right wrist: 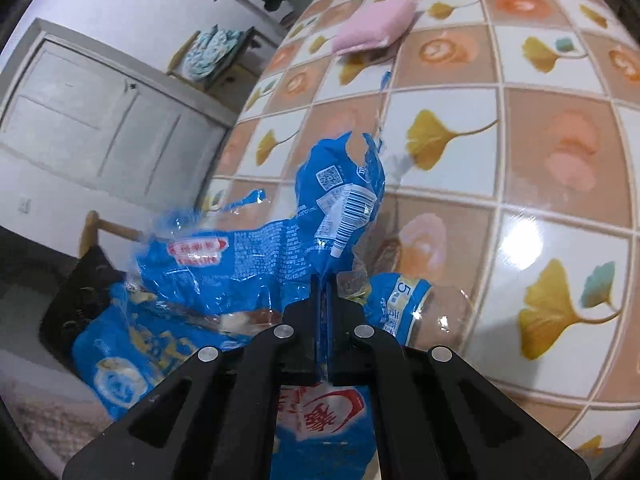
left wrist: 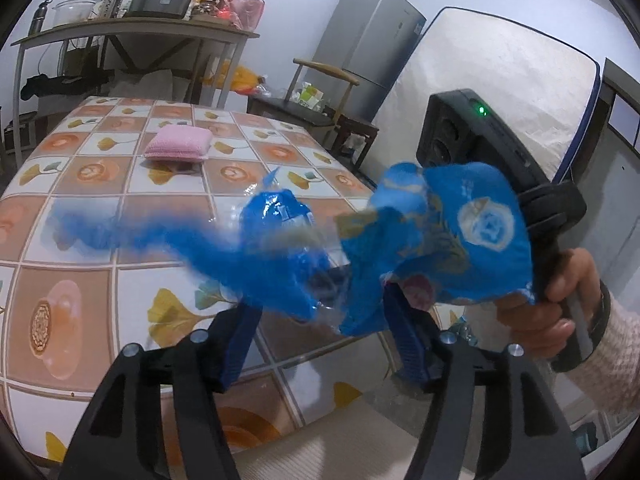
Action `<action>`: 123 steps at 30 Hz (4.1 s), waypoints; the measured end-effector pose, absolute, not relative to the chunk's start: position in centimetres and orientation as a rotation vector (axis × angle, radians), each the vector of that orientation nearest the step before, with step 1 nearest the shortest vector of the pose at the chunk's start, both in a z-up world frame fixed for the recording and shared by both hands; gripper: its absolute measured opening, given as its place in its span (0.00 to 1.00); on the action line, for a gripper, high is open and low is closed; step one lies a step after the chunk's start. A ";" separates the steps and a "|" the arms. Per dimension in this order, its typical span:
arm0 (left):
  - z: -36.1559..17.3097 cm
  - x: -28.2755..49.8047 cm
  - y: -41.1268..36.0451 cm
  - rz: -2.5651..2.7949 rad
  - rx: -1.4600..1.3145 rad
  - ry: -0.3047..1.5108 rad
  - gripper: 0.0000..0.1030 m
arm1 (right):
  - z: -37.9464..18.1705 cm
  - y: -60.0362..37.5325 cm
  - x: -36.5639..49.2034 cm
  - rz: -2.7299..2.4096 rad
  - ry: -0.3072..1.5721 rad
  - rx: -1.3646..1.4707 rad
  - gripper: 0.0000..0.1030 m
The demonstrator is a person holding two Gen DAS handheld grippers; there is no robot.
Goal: Collect trash
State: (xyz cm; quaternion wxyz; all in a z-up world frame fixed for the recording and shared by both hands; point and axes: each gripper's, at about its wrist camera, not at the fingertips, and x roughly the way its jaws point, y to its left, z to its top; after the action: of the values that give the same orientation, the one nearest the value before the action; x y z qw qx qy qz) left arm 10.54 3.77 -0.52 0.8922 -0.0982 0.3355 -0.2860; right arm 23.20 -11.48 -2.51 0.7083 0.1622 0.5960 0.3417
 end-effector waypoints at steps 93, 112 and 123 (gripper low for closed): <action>-4.0 11.0 1.5 -0.489 0.240 0.728 0.60 | -8.6 -11.7 25.8 0.975 1.517 0.597 0.03; -4.0 11.4 2.6 -0.458 0.146 0.751 0.26 | 1.8 -13.1 31.7 0.796 1.241 0.316 0.76; -4.0 12.3 4.8 -0.397 0.033 0.775 0.23 | -0.5 -6.9 45.3 0.392 1.271 0.249 0.87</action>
State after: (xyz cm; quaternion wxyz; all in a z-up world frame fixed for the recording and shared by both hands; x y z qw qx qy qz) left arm 12.31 4.83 -4.03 0.9065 0.0158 0.3755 -0.1922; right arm 45.32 -6.87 -0.54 0.7796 0.1153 0.5882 0.1816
